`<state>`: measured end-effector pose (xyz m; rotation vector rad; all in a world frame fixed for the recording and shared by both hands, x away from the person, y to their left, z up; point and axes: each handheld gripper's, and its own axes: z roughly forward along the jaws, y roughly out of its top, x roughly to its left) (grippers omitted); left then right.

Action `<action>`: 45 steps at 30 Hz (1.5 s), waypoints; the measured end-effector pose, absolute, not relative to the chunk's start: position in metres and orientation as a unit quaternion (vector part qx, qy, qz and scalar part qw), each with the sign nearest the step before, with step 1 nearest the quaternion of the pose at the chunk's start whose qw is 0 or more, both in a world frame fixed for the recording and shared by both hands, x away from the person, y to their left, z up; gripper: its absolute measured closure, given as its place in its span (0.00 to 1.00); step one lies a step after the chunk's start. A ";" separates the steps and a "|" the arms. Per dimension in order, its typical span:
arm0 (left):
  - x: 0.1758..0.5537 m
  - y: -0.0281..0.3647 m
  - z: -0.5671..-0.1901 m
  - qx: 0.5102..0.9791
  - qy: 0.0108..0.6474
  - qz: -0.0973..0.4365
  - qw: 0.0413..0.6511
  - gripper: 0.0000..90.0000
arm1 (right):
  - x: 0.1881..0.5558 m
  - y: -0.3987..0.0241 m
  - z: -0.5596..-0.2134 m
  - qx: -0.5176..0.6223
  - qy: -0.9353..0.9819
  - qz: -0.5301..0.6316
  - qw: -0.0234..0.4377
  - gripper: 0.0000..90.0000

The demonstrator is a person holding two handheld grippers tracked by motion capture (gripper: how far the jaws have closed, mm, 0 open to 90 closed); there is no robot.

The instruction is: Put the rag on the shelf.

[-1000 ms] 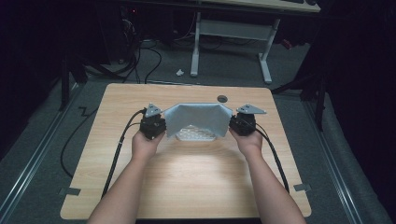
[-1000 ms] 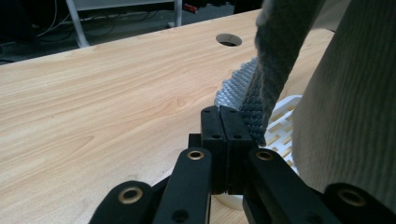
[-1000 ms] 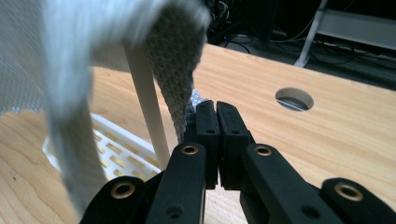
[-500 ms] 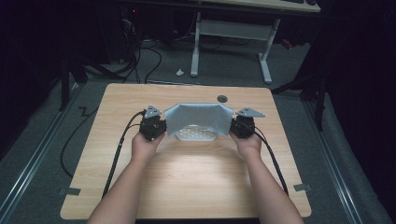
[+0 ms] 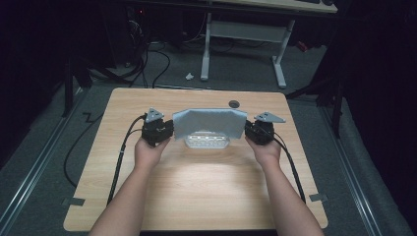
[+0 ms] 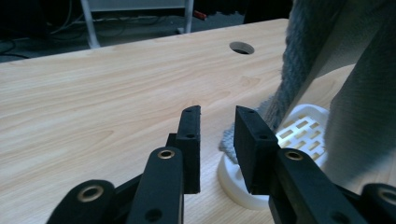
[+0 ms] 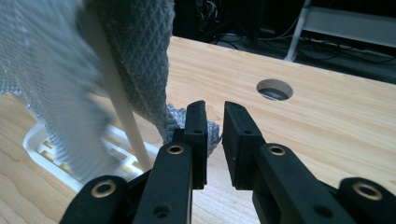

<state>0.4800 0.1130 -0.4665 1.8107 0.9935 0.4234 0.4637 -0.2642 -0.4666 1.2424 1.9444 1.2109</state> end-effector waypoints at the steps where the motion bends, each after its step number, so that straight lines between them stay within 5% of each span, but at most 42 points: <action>1: 0.480 0.115 -0.465 0.746 0.411 0.175 0.494 0.79 | 0.463 -0.265 -0.465 0.460 0.719 0.448 0.268 0.90; 23: 0.475 0.127 -0.458 0.737 0.415 0.180 0.503 0.77 | 0.475 -0.261 -0.484 0.479 0.726 0.427 0.248 0.77; 45: 0.453 0.160 -0.477 0.735 0.427 0.205 0.486 0.72 | 0.446 -0.277 -0.470 0.457 0.722 0.431 0.288 0.79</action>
